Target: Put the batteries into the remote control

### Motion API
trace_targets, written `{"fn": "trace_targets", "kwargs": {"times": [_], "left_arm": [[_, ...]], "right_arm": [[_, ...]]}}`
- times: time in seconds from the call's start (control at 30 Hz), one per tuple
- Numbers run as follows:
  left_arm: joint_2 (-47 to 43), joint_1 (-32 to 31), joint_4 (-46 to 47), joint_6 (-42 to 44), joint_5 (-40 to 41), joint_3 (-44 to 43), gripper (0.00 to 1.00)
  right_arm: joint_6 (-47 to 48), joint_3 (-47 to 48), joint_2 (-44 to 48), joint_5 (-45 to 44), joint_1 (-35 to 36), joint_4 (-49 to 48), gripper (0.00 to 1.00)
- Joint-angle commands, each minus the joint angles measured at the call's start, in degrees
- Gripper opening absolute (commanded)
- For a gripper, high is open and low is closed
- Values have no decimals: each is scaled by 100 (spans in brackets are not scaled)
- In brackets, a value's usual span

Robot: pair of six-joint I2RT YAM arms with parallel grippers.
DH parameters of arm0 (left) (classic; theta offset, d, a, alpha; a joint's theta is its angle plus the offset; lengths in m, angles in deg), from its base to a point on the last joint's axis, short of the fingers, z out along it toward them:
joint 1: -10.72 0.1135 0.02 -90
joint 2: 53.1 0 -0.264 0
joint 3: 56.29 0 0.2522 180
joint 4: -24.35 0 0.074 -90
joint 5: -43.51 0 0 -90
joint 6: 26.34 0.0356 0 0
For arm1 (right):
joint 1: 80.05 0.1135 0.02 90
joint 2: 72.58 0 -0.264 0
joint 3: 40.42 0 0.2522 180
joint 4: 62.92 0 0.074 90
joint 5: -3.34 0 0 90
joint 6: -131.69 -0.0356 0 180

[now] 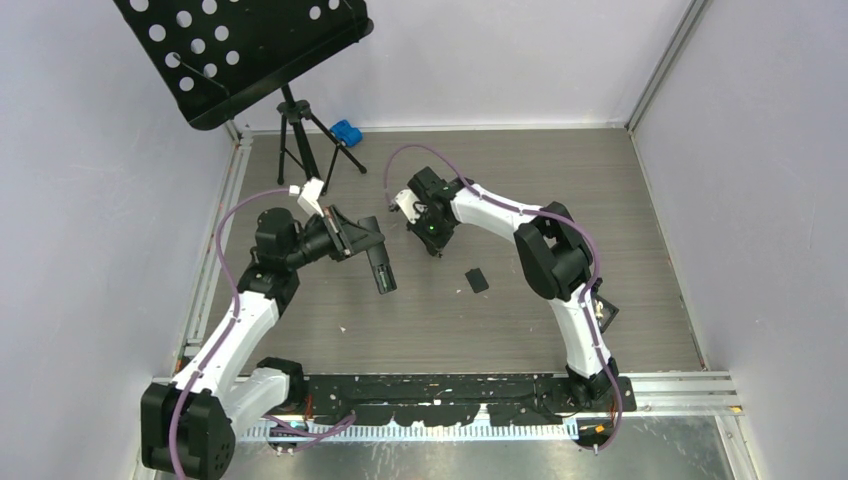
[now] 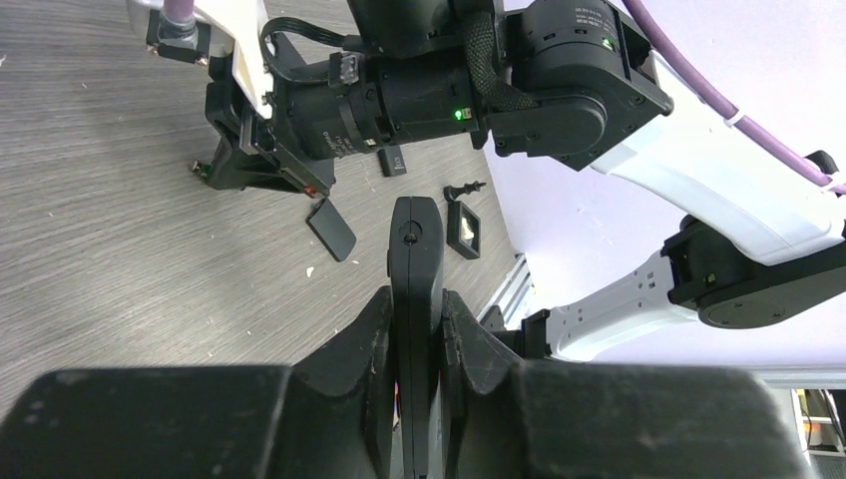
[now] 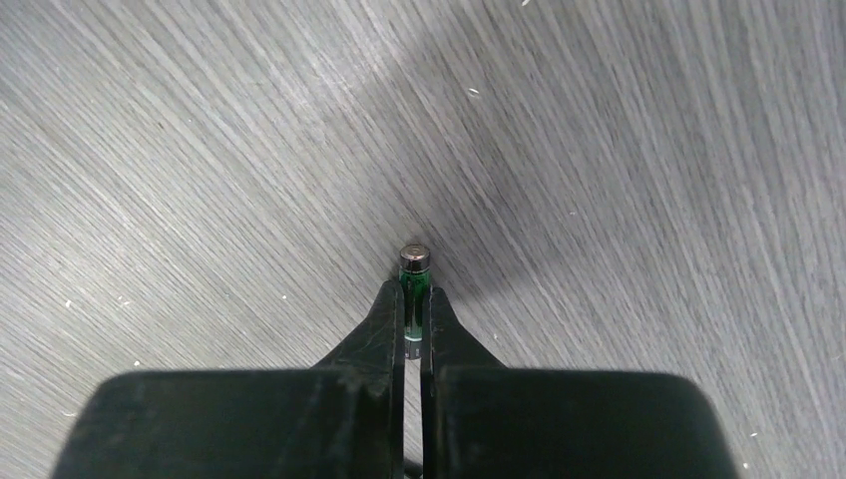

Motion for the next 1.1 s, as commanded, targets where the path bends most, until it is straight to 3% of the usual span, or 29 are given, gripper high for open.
{"fn": "trace_targets", "kwargs": {"times": [0.0,0.23,0.4,0.6,0.8,1.07], "left_arm": [[49,31,412,-104,-111,-158,0],[233,22,841,-547,-156,-12,0],[824,-187,1190,-988,-163,-45,0],[1490,-648,2034,-1480,145,38,0],[1914,-826,2651,-1872,393,176,0],[2186,-831,3450,-2528,377,440,0]], "right_arm": [[-573,-73,64,-247,7,143,0],[-2118,-997,1486,-385,-22,-690,0],[-3274,-2001,3037,-231,-22,-1397,0],[-4470,-2599,4333,277,-21,-1418,0],[-5264,-2673,4887,942,12,-1264,0],[-5346,-2465,4729,851,437,-1243,1]]}}
